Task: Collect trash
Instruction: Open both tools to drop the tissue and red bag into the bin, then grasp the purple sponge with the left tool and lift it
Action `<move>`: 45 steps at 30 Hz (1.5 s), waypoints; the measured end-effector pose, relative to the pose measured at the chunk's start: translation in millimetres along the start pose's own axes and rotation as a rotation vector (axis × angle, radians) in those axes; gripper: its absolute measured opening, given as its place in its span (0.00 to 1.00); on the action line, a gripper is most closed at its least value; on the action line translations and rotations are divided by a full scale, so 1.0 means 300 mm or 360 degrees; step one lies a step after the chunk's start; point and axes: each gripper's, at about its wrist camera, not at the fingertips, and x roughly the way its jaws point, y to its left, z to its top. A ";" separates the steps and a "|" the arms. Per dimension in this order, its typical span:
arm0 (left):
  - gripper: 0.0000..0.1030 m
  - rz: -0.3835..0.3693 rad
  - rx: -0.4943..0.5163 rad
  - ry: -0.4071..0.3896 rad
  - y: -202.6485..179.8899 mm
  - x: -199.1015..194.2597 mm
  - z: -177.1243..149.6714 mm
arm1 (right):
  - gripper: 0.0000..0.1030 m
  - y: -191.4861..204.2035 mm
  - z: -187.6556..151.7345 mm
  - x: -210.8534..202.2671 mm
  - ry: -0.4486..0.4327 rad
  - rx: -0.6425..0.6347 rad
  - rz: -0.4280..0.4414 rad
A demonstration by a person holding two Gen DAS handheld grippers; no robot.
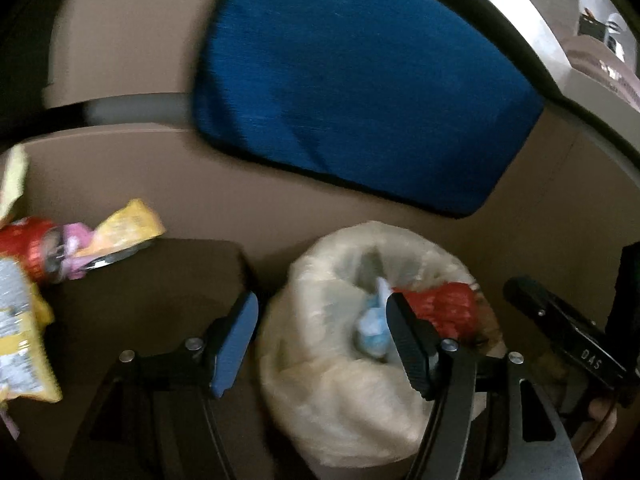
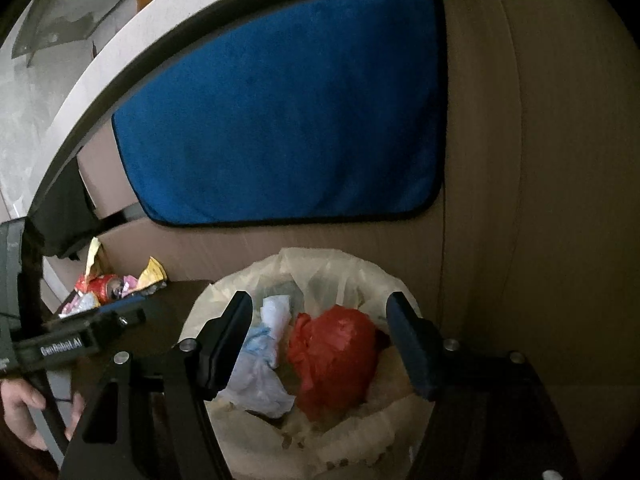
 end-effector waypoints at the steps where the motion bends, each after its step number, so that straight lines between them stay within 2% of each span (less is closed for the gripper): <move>1: 0.65 0.0041 -0.0005 -0.0010 0.027 -0.024 -0.001 | 0.65 -0.002 -0.005 -0.003 0.0007 -0.0003 0.0004; 8: 0.65 0.0294 0.0020 -0.0051 0.180 -0.186 -0.072 | 0.65 0.064 -0.021 -0.064 -0.0049 -0.0054 0.0020; 12: 0.65 0.0388 -0.0046 -0.0077 0.315 -0.325 -0.128 | 0.65 0.155 -0.017 -0.086 -0.0073 -0.0082 0.0102; 17: 0.64 0.0499 -0.0180 -0.0107 0.532 -0.466 -0.193 | 0.65 0.313 -0.030 -0.078 -0.0025 -0.0169 0.0249; 21: 0.59 0.0440 -0.0255 -0.0113 0.686 -0.547 -0.220 | 0.65 0.465 -0.060 -0.048 0.0037 -0.0295 0.0352; 26: 0.59 0.0325 -0.0294 -0.0156 0.885 -0.583 -0.171 | 0.65 0.602 -0.107 -0.020 0.0117 -0.0413 0.0433; 29: 0.59 0.0146 -0.0437 0.0000 1.016 -0.532 -0.176 | 0.65 0.675 -0.136 -0.009 0.0165 -0.0476 0.0469; 32: 0.58 0.0005 -0.0555 0.0111 1.080 -0.498 -0.211 | 0.65 0.732 -0.158 0.010 0.0216 -0.0548 0.0473; 35: 0.57 -0.0185 -0.0614 0.0077 1.088 -0.519 -0.251 | 0.65 0.783 -0.171 0.018 0.0238 -0.0627 0.0459; 37: 0.57 -0.0244 -0.0554 0.0086 1.050 -0.536 -0.275 | 0.65 0.798 -0.171 0.023 0.0249 -0.0643 0.0460; 40: 0.57 -0.0242 -0.0424 0.0140 0.984 -0.558 -0.305 | 0.65 0.814 -0.171 0.033 0.0279 -0.0621 0.0487; 45: 0.57 -0.0242 -0.0392 0.0156 0.923 -0.594 -0.341 | 0.65 0.835 -0.188 0.032 0.0313 -0.0613 0.0501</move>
